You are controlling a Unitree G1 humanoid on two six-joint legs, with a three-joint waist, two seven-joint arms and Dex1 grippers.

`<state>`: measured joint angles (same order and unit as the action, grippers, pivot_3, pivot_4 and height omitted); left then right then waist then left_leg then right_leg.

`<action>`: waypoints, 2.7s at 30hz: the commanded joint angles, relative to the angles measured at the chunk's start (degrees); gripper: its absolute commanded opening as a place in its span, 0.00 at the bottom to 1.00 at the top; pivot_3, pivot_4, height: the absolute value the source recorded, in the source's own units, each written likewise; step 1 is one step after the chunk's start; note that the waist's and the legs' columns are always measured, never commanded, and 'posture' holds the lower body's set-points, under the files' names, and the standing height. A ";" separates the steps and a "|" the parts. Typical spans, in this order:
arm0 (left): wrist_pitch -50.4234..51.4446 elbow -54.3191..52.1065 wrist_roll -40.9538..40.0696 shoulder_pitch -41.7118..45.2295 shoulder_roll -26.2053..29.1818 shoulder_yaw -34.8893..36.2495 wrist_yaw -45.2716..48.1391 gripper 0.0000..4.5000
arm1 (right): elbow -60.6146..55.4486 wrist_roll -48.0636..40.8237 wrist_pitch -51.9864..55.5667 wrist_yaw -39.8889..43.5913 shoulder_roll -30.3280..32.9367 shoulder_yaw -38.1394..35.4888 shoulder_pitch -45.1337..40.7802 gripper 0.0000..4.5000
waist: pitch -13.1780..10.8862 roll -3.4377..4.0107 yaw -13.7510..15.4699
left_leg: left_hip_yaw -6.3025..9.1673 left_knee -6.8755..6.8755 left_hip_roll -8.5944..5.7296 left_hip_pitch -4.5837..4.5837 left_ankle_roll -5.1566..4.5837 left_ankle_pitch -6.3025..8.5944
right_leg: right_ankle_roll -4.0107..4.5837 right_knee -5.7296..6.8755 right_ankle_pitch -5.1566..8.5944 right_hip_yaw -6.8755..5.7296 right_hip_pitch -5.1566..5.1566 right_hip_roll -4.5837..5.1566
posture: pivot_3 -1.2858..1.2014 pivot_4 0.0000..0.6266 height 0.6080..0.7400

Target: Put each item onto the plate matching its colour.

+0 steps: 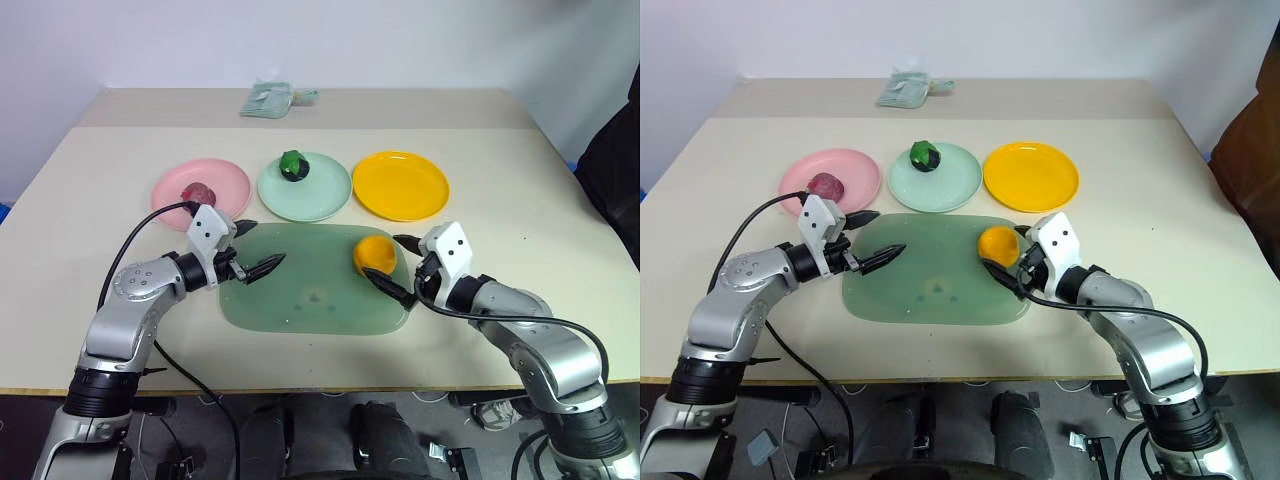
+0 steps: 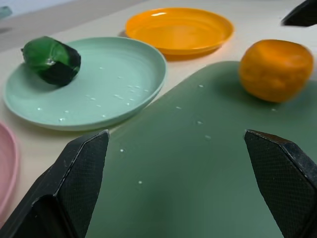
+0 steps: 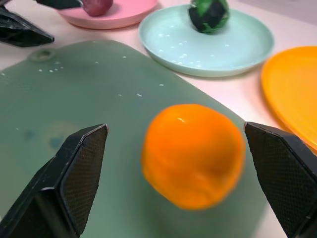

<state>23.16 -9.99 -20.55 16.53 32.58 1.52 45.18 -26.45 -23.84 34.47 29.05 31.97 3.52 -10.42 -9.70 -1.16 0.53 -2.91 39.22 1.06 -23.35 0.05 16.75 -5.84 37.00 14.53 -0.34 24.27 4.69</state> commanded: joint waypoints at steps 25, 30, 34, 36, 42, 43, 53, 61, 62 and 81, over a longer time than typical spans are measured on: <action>0.90 -11.03 -3.15 -8.22 4.75 -2.82 7.73 1.00 | 6.39 5.58 0.68 -2.73 -6.19 -0.83 -5.81 0.65 | -0.01 0.02 -0.42 | 0.02 -0.01 -0.05 0.00 -0.01 0.01 | 0.01 0.01 0.01 0.00 0.02 -0.01 | 0.52 0.24 0.95; 0.50 -9.32 -2.79 -6.99 3.22 -2.52 6.08 1.00 | 21.04 9.56 -4.15 -8.37 -11.09 -2.27 -19.55 0.65 | -0.02 0.04 -1.28 | 0.03 -0.01 -0.05 0.01 0.01 -0.01 | 0.01 0.04 0.00 0.00 0.03 -0.03 | 0.52 0.24 0.95; 0.50 -9.32 -2.55 -6.47 2.40 -3.06 5.47 1.00 | 46.37 13.30 -10.59 -14.69 -13.90 -4.98 -34.45 0.65 | -0.05 0.07 -1.57 | 0.01 -0.01 -0.06 0.01 0.01 -0.01 | 0.01 0.06 0.00 0.00 0.04 -0.05 | 0.52 0.24 0.95; 0.64 -9.69 -2.49 -6.68 2.27 -2.97 4.99 1.00 | 55.01 14.29 -13.95 -14.37 -14.10 -5.35 -38.35 0.65 | -0.05 0.07 -1.25 | 0.01 -0.09 -0.06 -0.01 0.02 -0.01 | 0.01 0.04 0.00 0.00 0.07 -0.04 | 0.52 0.24 0.95; 1.24 -11.60 -2.72 -8.50 2.49 -1.82 3.13 1.00 | 67.23 15.60 -22.45 -13.20 -14.38 -6.29 -43.97 0.98 | -0.10 0.16 -1.71 | -0.10 -0.13 0.00 -0.07 -0.02 0.01 | 0.00 -0.05 0.00 0.03 0.09 0.05 | 0.52 0.24 0.95; 1.39 -11.95 -2.78 -8.80 2.52 -1.66 2.77 1.00 | 67.36 15.56 -23.30 -13.01 -14.33 -6.46 -44.00 0.98 | -0.11 0.18 -1.72 | -0.10 -0.12 0.01 -0.07 -0.02 0.01 | 0.00 -0.06 0.00 0.03 0.09 0.06 | 0.52 0.24 0.95; -2.97 -6.79 0.36 -9.97 2.61 5.13 -4.10 1.00 | 24.84 4.77 -17.92 6.76 -7.02 -3.42 -18.86 0.98 | -0.12 0.22 -1.01 | 0.00 -0.13 0.14 -0.08 -0.02 0.01 | 0.00 -0.03 0.00 0.02 0.11 0.02 | 0.52 0.24 0.95; -7.95 3.70 3.36 -9.00 3.98 11.52 -7.86 1.00 | 2.89 -7.24 -4.31 14.98 5.12 -9.30 -1.19 0.98 | -0.11 0.19 -1.33 | -0.06 -0.08 0.21 0.07 -0.03 0.02 | 0.04 0.00 -0.02 0.02 0.03 -0.02 | 0.52 0.24 0.95; -8.30 3.80 3.27 -9.53 4.12 11.90 -7.60 1.00 | 2.44 -7.58 -3.61 14.61 5.69 -10.39 -0.28 0.98 | -0.11 0.19 -1.27 | -0.06 -0.08 0.22 0.06 -0.03 0.02 | 0.04 0.00 -0.02 0.01 0.03 -0.02 | 0.52 0.24 0.95; -3.32 -6.07 -3.71 -25.35 8.06 20.25 -2.03 1.00 | 8.79 -7.88 -4.57 20.57 12.05 -19.56 6.57 0.98 | -0.11 0.18 -1.06 | -0.10 -0.09 0.23 0.01 -0.02 0.03 | 0.26 -0.12 0.10 0.03 0.04 0.08 | 0.52 0.24 0.95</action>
<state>19.81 -13.73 -23.27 -8.80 40.33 19.86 43.43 -17.58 -31.76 31.54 48.65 43.16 -15.49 -3.50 -9.81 -0.98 -0.53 -3.01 39.13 1.29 -23.34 0.03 16.78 -5.58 36.86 14.63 -0.32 24.32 4.76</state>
